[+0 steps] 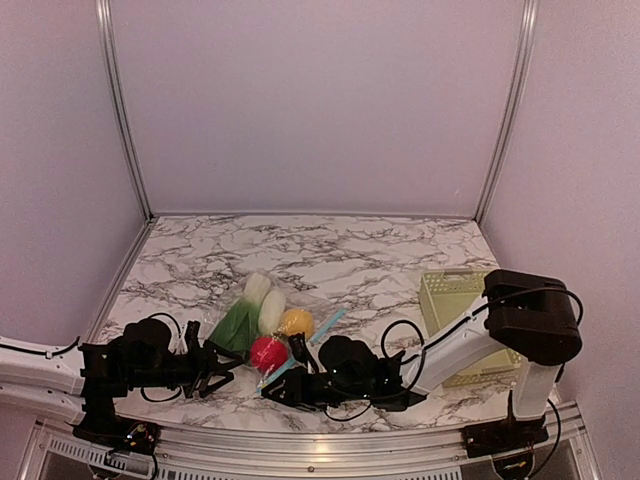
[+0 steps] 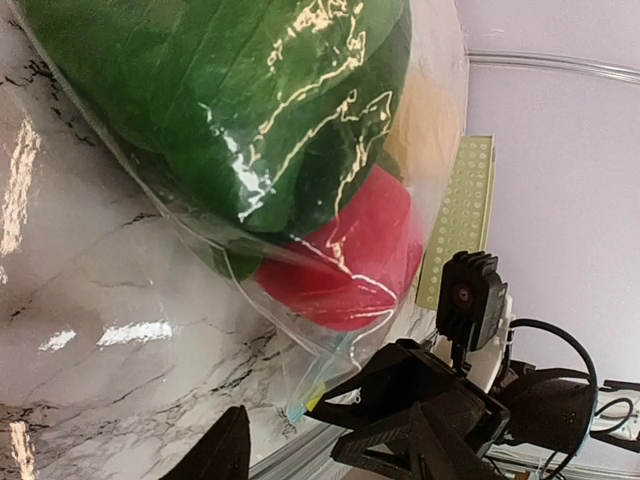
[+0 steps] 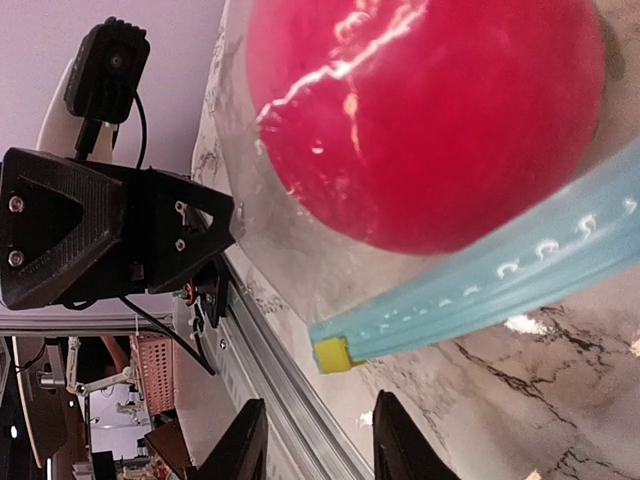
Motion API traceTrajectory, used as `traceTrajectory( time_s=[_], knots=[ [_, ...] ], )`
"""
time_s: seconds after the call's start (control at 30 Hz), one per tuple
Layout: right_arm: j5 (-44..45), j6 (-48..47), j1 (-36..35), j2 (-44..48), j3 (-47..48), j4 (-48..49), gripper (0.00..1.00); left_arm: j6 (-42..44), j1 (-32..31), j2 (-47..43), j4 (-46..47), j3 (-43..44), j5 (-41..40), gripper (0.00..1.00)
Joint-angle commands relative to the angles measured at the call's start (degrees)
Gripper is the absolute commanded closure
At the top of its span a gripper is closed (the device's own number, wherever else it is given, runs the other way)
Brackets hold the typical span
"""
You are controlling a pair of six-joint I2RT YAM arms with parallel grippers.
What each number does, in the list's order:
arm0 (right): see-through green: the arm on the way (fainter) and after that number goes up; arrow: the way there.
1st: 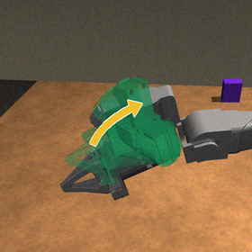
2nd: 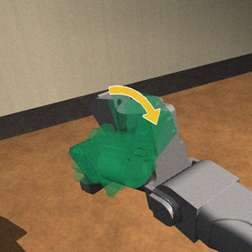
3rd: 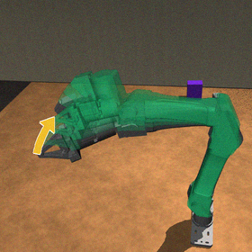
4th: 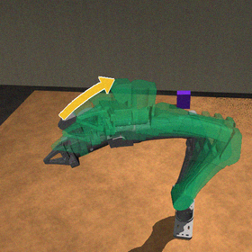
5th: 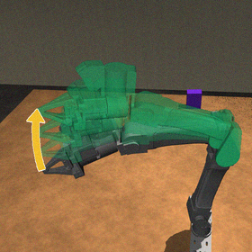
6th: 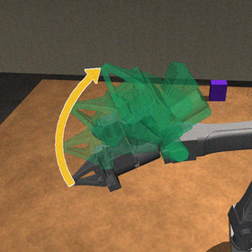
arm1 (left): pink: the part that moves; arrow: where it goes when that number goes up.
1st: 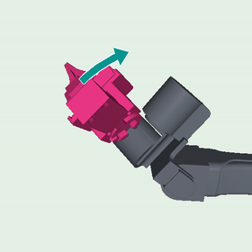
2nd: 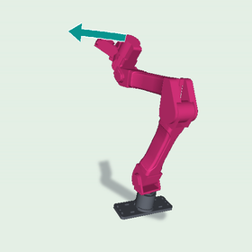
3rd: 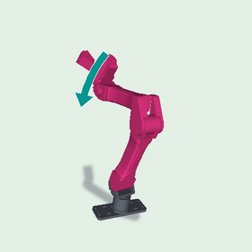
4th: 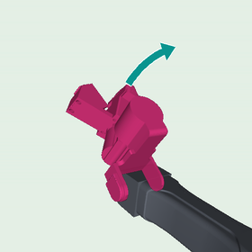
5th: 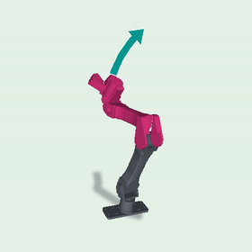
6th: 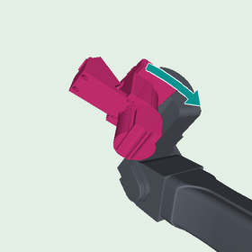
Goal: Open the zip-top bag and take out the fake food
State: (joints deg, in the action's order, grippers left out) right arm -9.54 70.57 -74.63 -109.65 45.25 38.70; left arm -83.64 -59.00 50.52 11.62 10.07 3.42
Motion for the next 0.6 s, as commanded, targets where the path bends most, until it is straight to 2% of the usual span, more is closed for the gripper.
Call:
traceTrajectory(
  time_s=[0.0, 0.33, 0.57],
  knots=[
    [0.8, 0.5, 0.0, -2.4, 1.9, 2.9, 0.66, -0.4, -0.6, -0.9, -1.6, -0.8, -0.2, 0.45],
    [0.9, 0.8, 0.9, -4.4, 2.1, 5.9, 0.68, -1.7, -2.0, -1.6, -2.1, -1.2, -0.8, 0.47],
    [0.9, 1.0, 1.4, -5.2, 2.1, 6.7, 0.77, -3.0, -2.7, -1.8, -0.3, -2.8, -1.1, 0.49]
  ],
)
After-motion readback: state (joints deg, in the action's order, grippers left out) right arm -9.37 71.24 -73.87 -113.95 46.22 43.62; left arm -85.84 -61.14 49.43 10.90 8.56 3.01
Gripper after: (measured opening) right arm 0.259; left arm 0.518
